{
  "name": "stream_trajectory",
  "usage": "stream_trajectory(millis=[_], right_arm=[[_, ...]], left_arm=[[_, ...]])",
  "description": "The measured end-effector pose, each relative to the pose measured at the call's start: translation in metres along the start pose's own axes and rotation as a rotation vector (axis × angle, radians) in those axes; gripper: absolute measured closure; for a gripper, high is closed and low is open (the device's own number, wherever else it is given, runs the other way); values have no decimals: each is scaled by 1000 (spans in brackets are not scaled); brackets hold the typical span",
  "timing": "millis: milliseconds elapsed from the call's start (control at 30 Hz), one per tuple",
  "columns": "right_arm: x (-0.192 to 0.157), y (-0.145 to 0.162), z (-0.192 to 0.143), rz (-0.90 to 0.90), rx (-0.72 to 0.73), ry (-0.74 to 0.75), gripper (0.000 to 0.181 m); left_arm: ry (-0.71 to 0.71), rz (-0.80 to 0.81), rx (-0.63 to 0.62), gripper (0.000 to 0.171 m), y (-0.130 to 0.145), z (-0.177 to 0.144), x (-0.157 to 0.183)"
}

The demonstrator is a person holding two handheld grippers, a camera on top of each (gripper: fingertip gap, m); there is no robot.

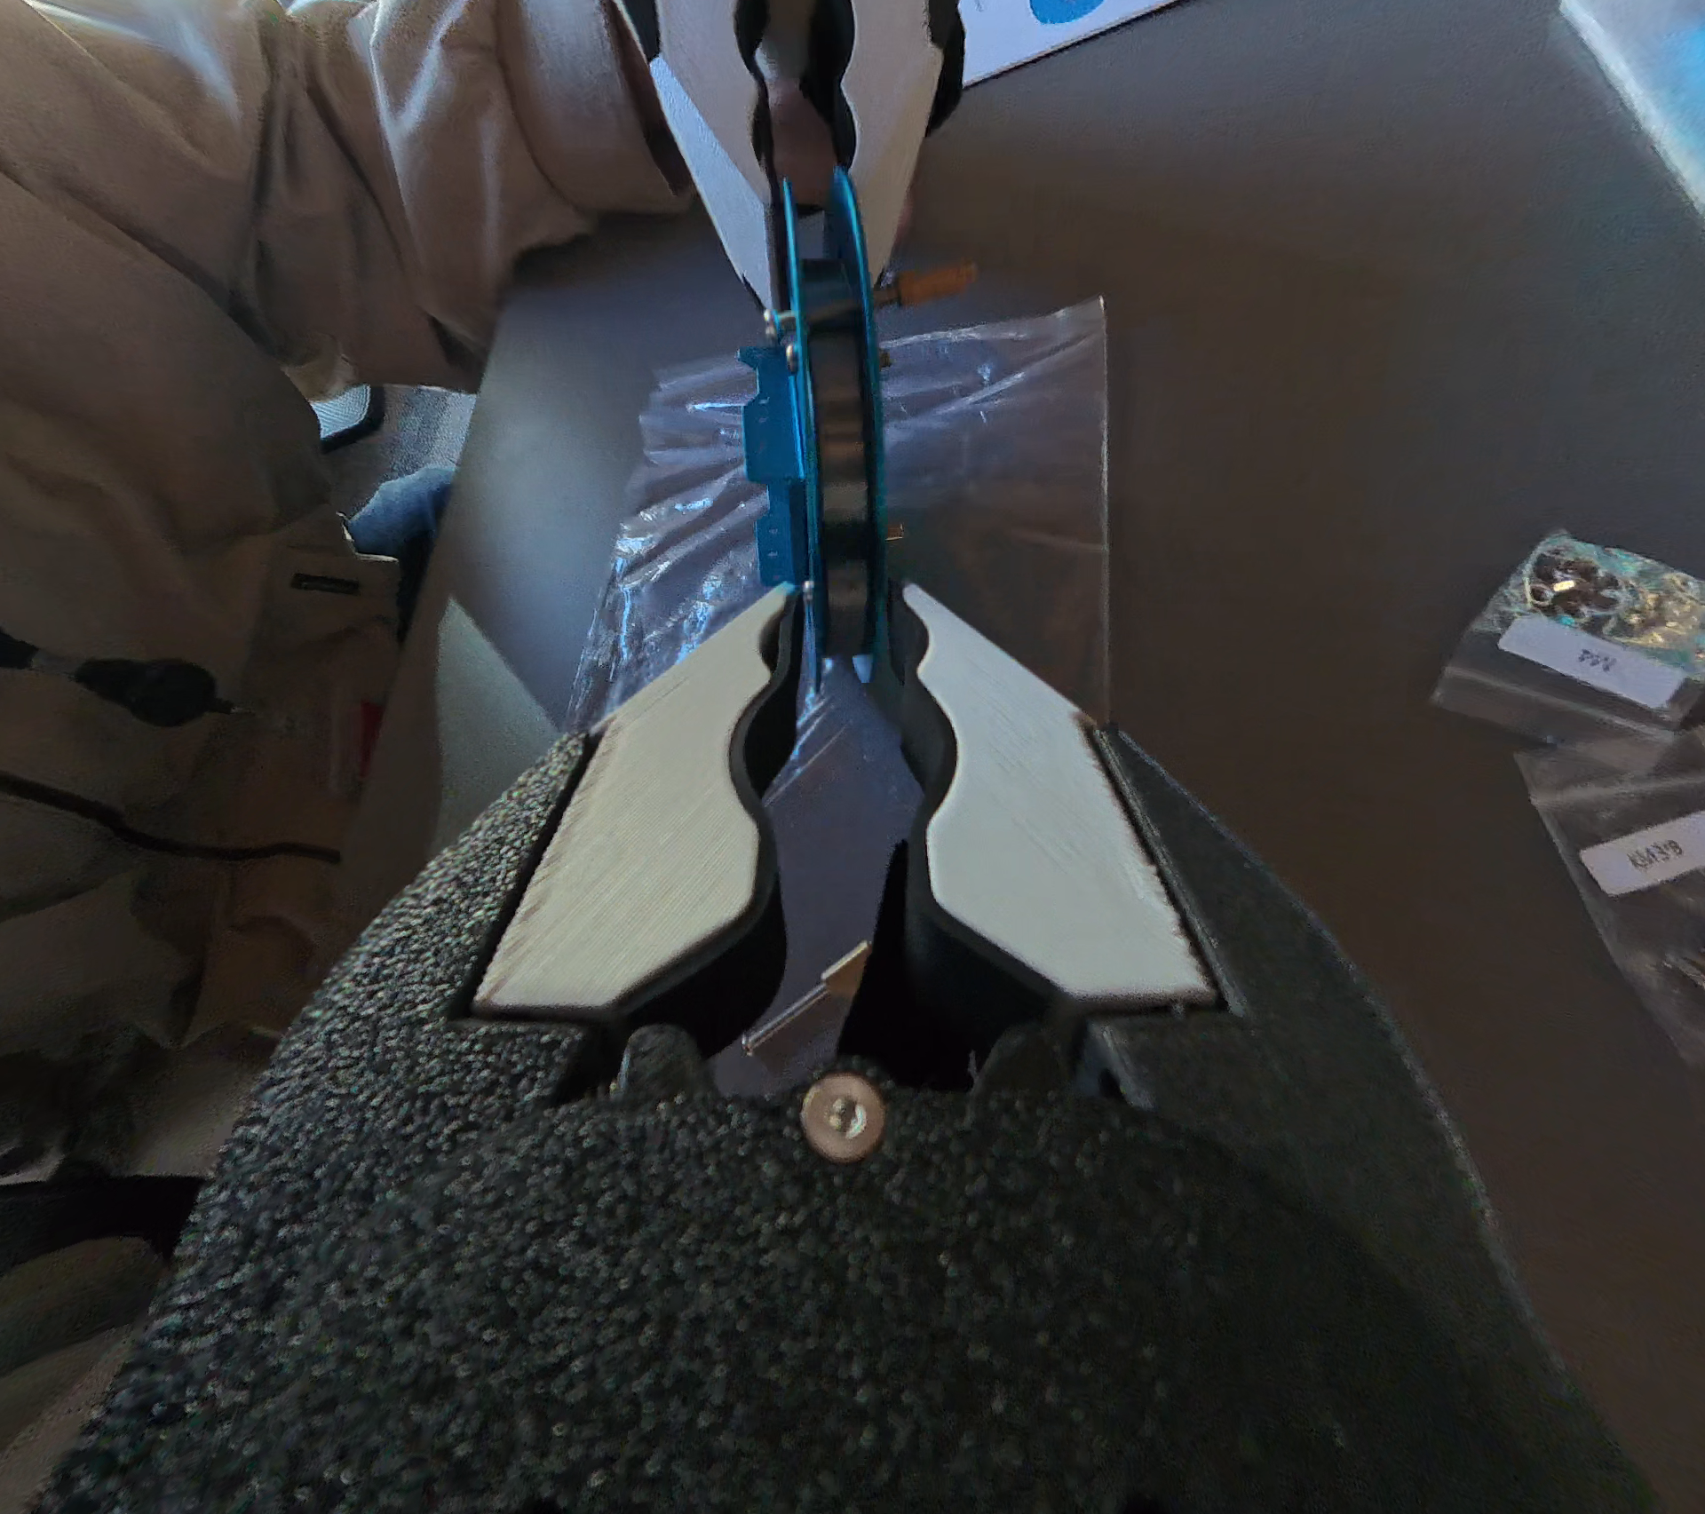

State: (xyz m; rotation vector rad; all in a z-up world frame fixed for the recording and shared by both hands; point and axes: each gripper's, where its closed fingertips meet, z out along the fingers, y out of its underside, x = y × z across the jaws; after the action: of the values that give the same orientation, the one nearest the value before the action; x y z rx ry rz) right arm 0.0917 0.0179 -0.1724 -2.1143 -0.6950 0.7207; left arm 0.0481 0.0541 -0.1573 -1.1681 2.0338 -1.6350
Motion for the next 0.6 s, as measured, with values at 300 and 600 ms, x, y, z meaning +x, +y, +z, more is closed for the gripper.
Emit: stream_trajectory(millis=[300,600], right_arm=[[-3,-6,-3,-35,2,16,168],[-5,-6,-5,-58,-16,34,168]], left_arm=[[-4,26,-11,160,1,-3,1],[23,-2,19,160,-1,-3,3]])
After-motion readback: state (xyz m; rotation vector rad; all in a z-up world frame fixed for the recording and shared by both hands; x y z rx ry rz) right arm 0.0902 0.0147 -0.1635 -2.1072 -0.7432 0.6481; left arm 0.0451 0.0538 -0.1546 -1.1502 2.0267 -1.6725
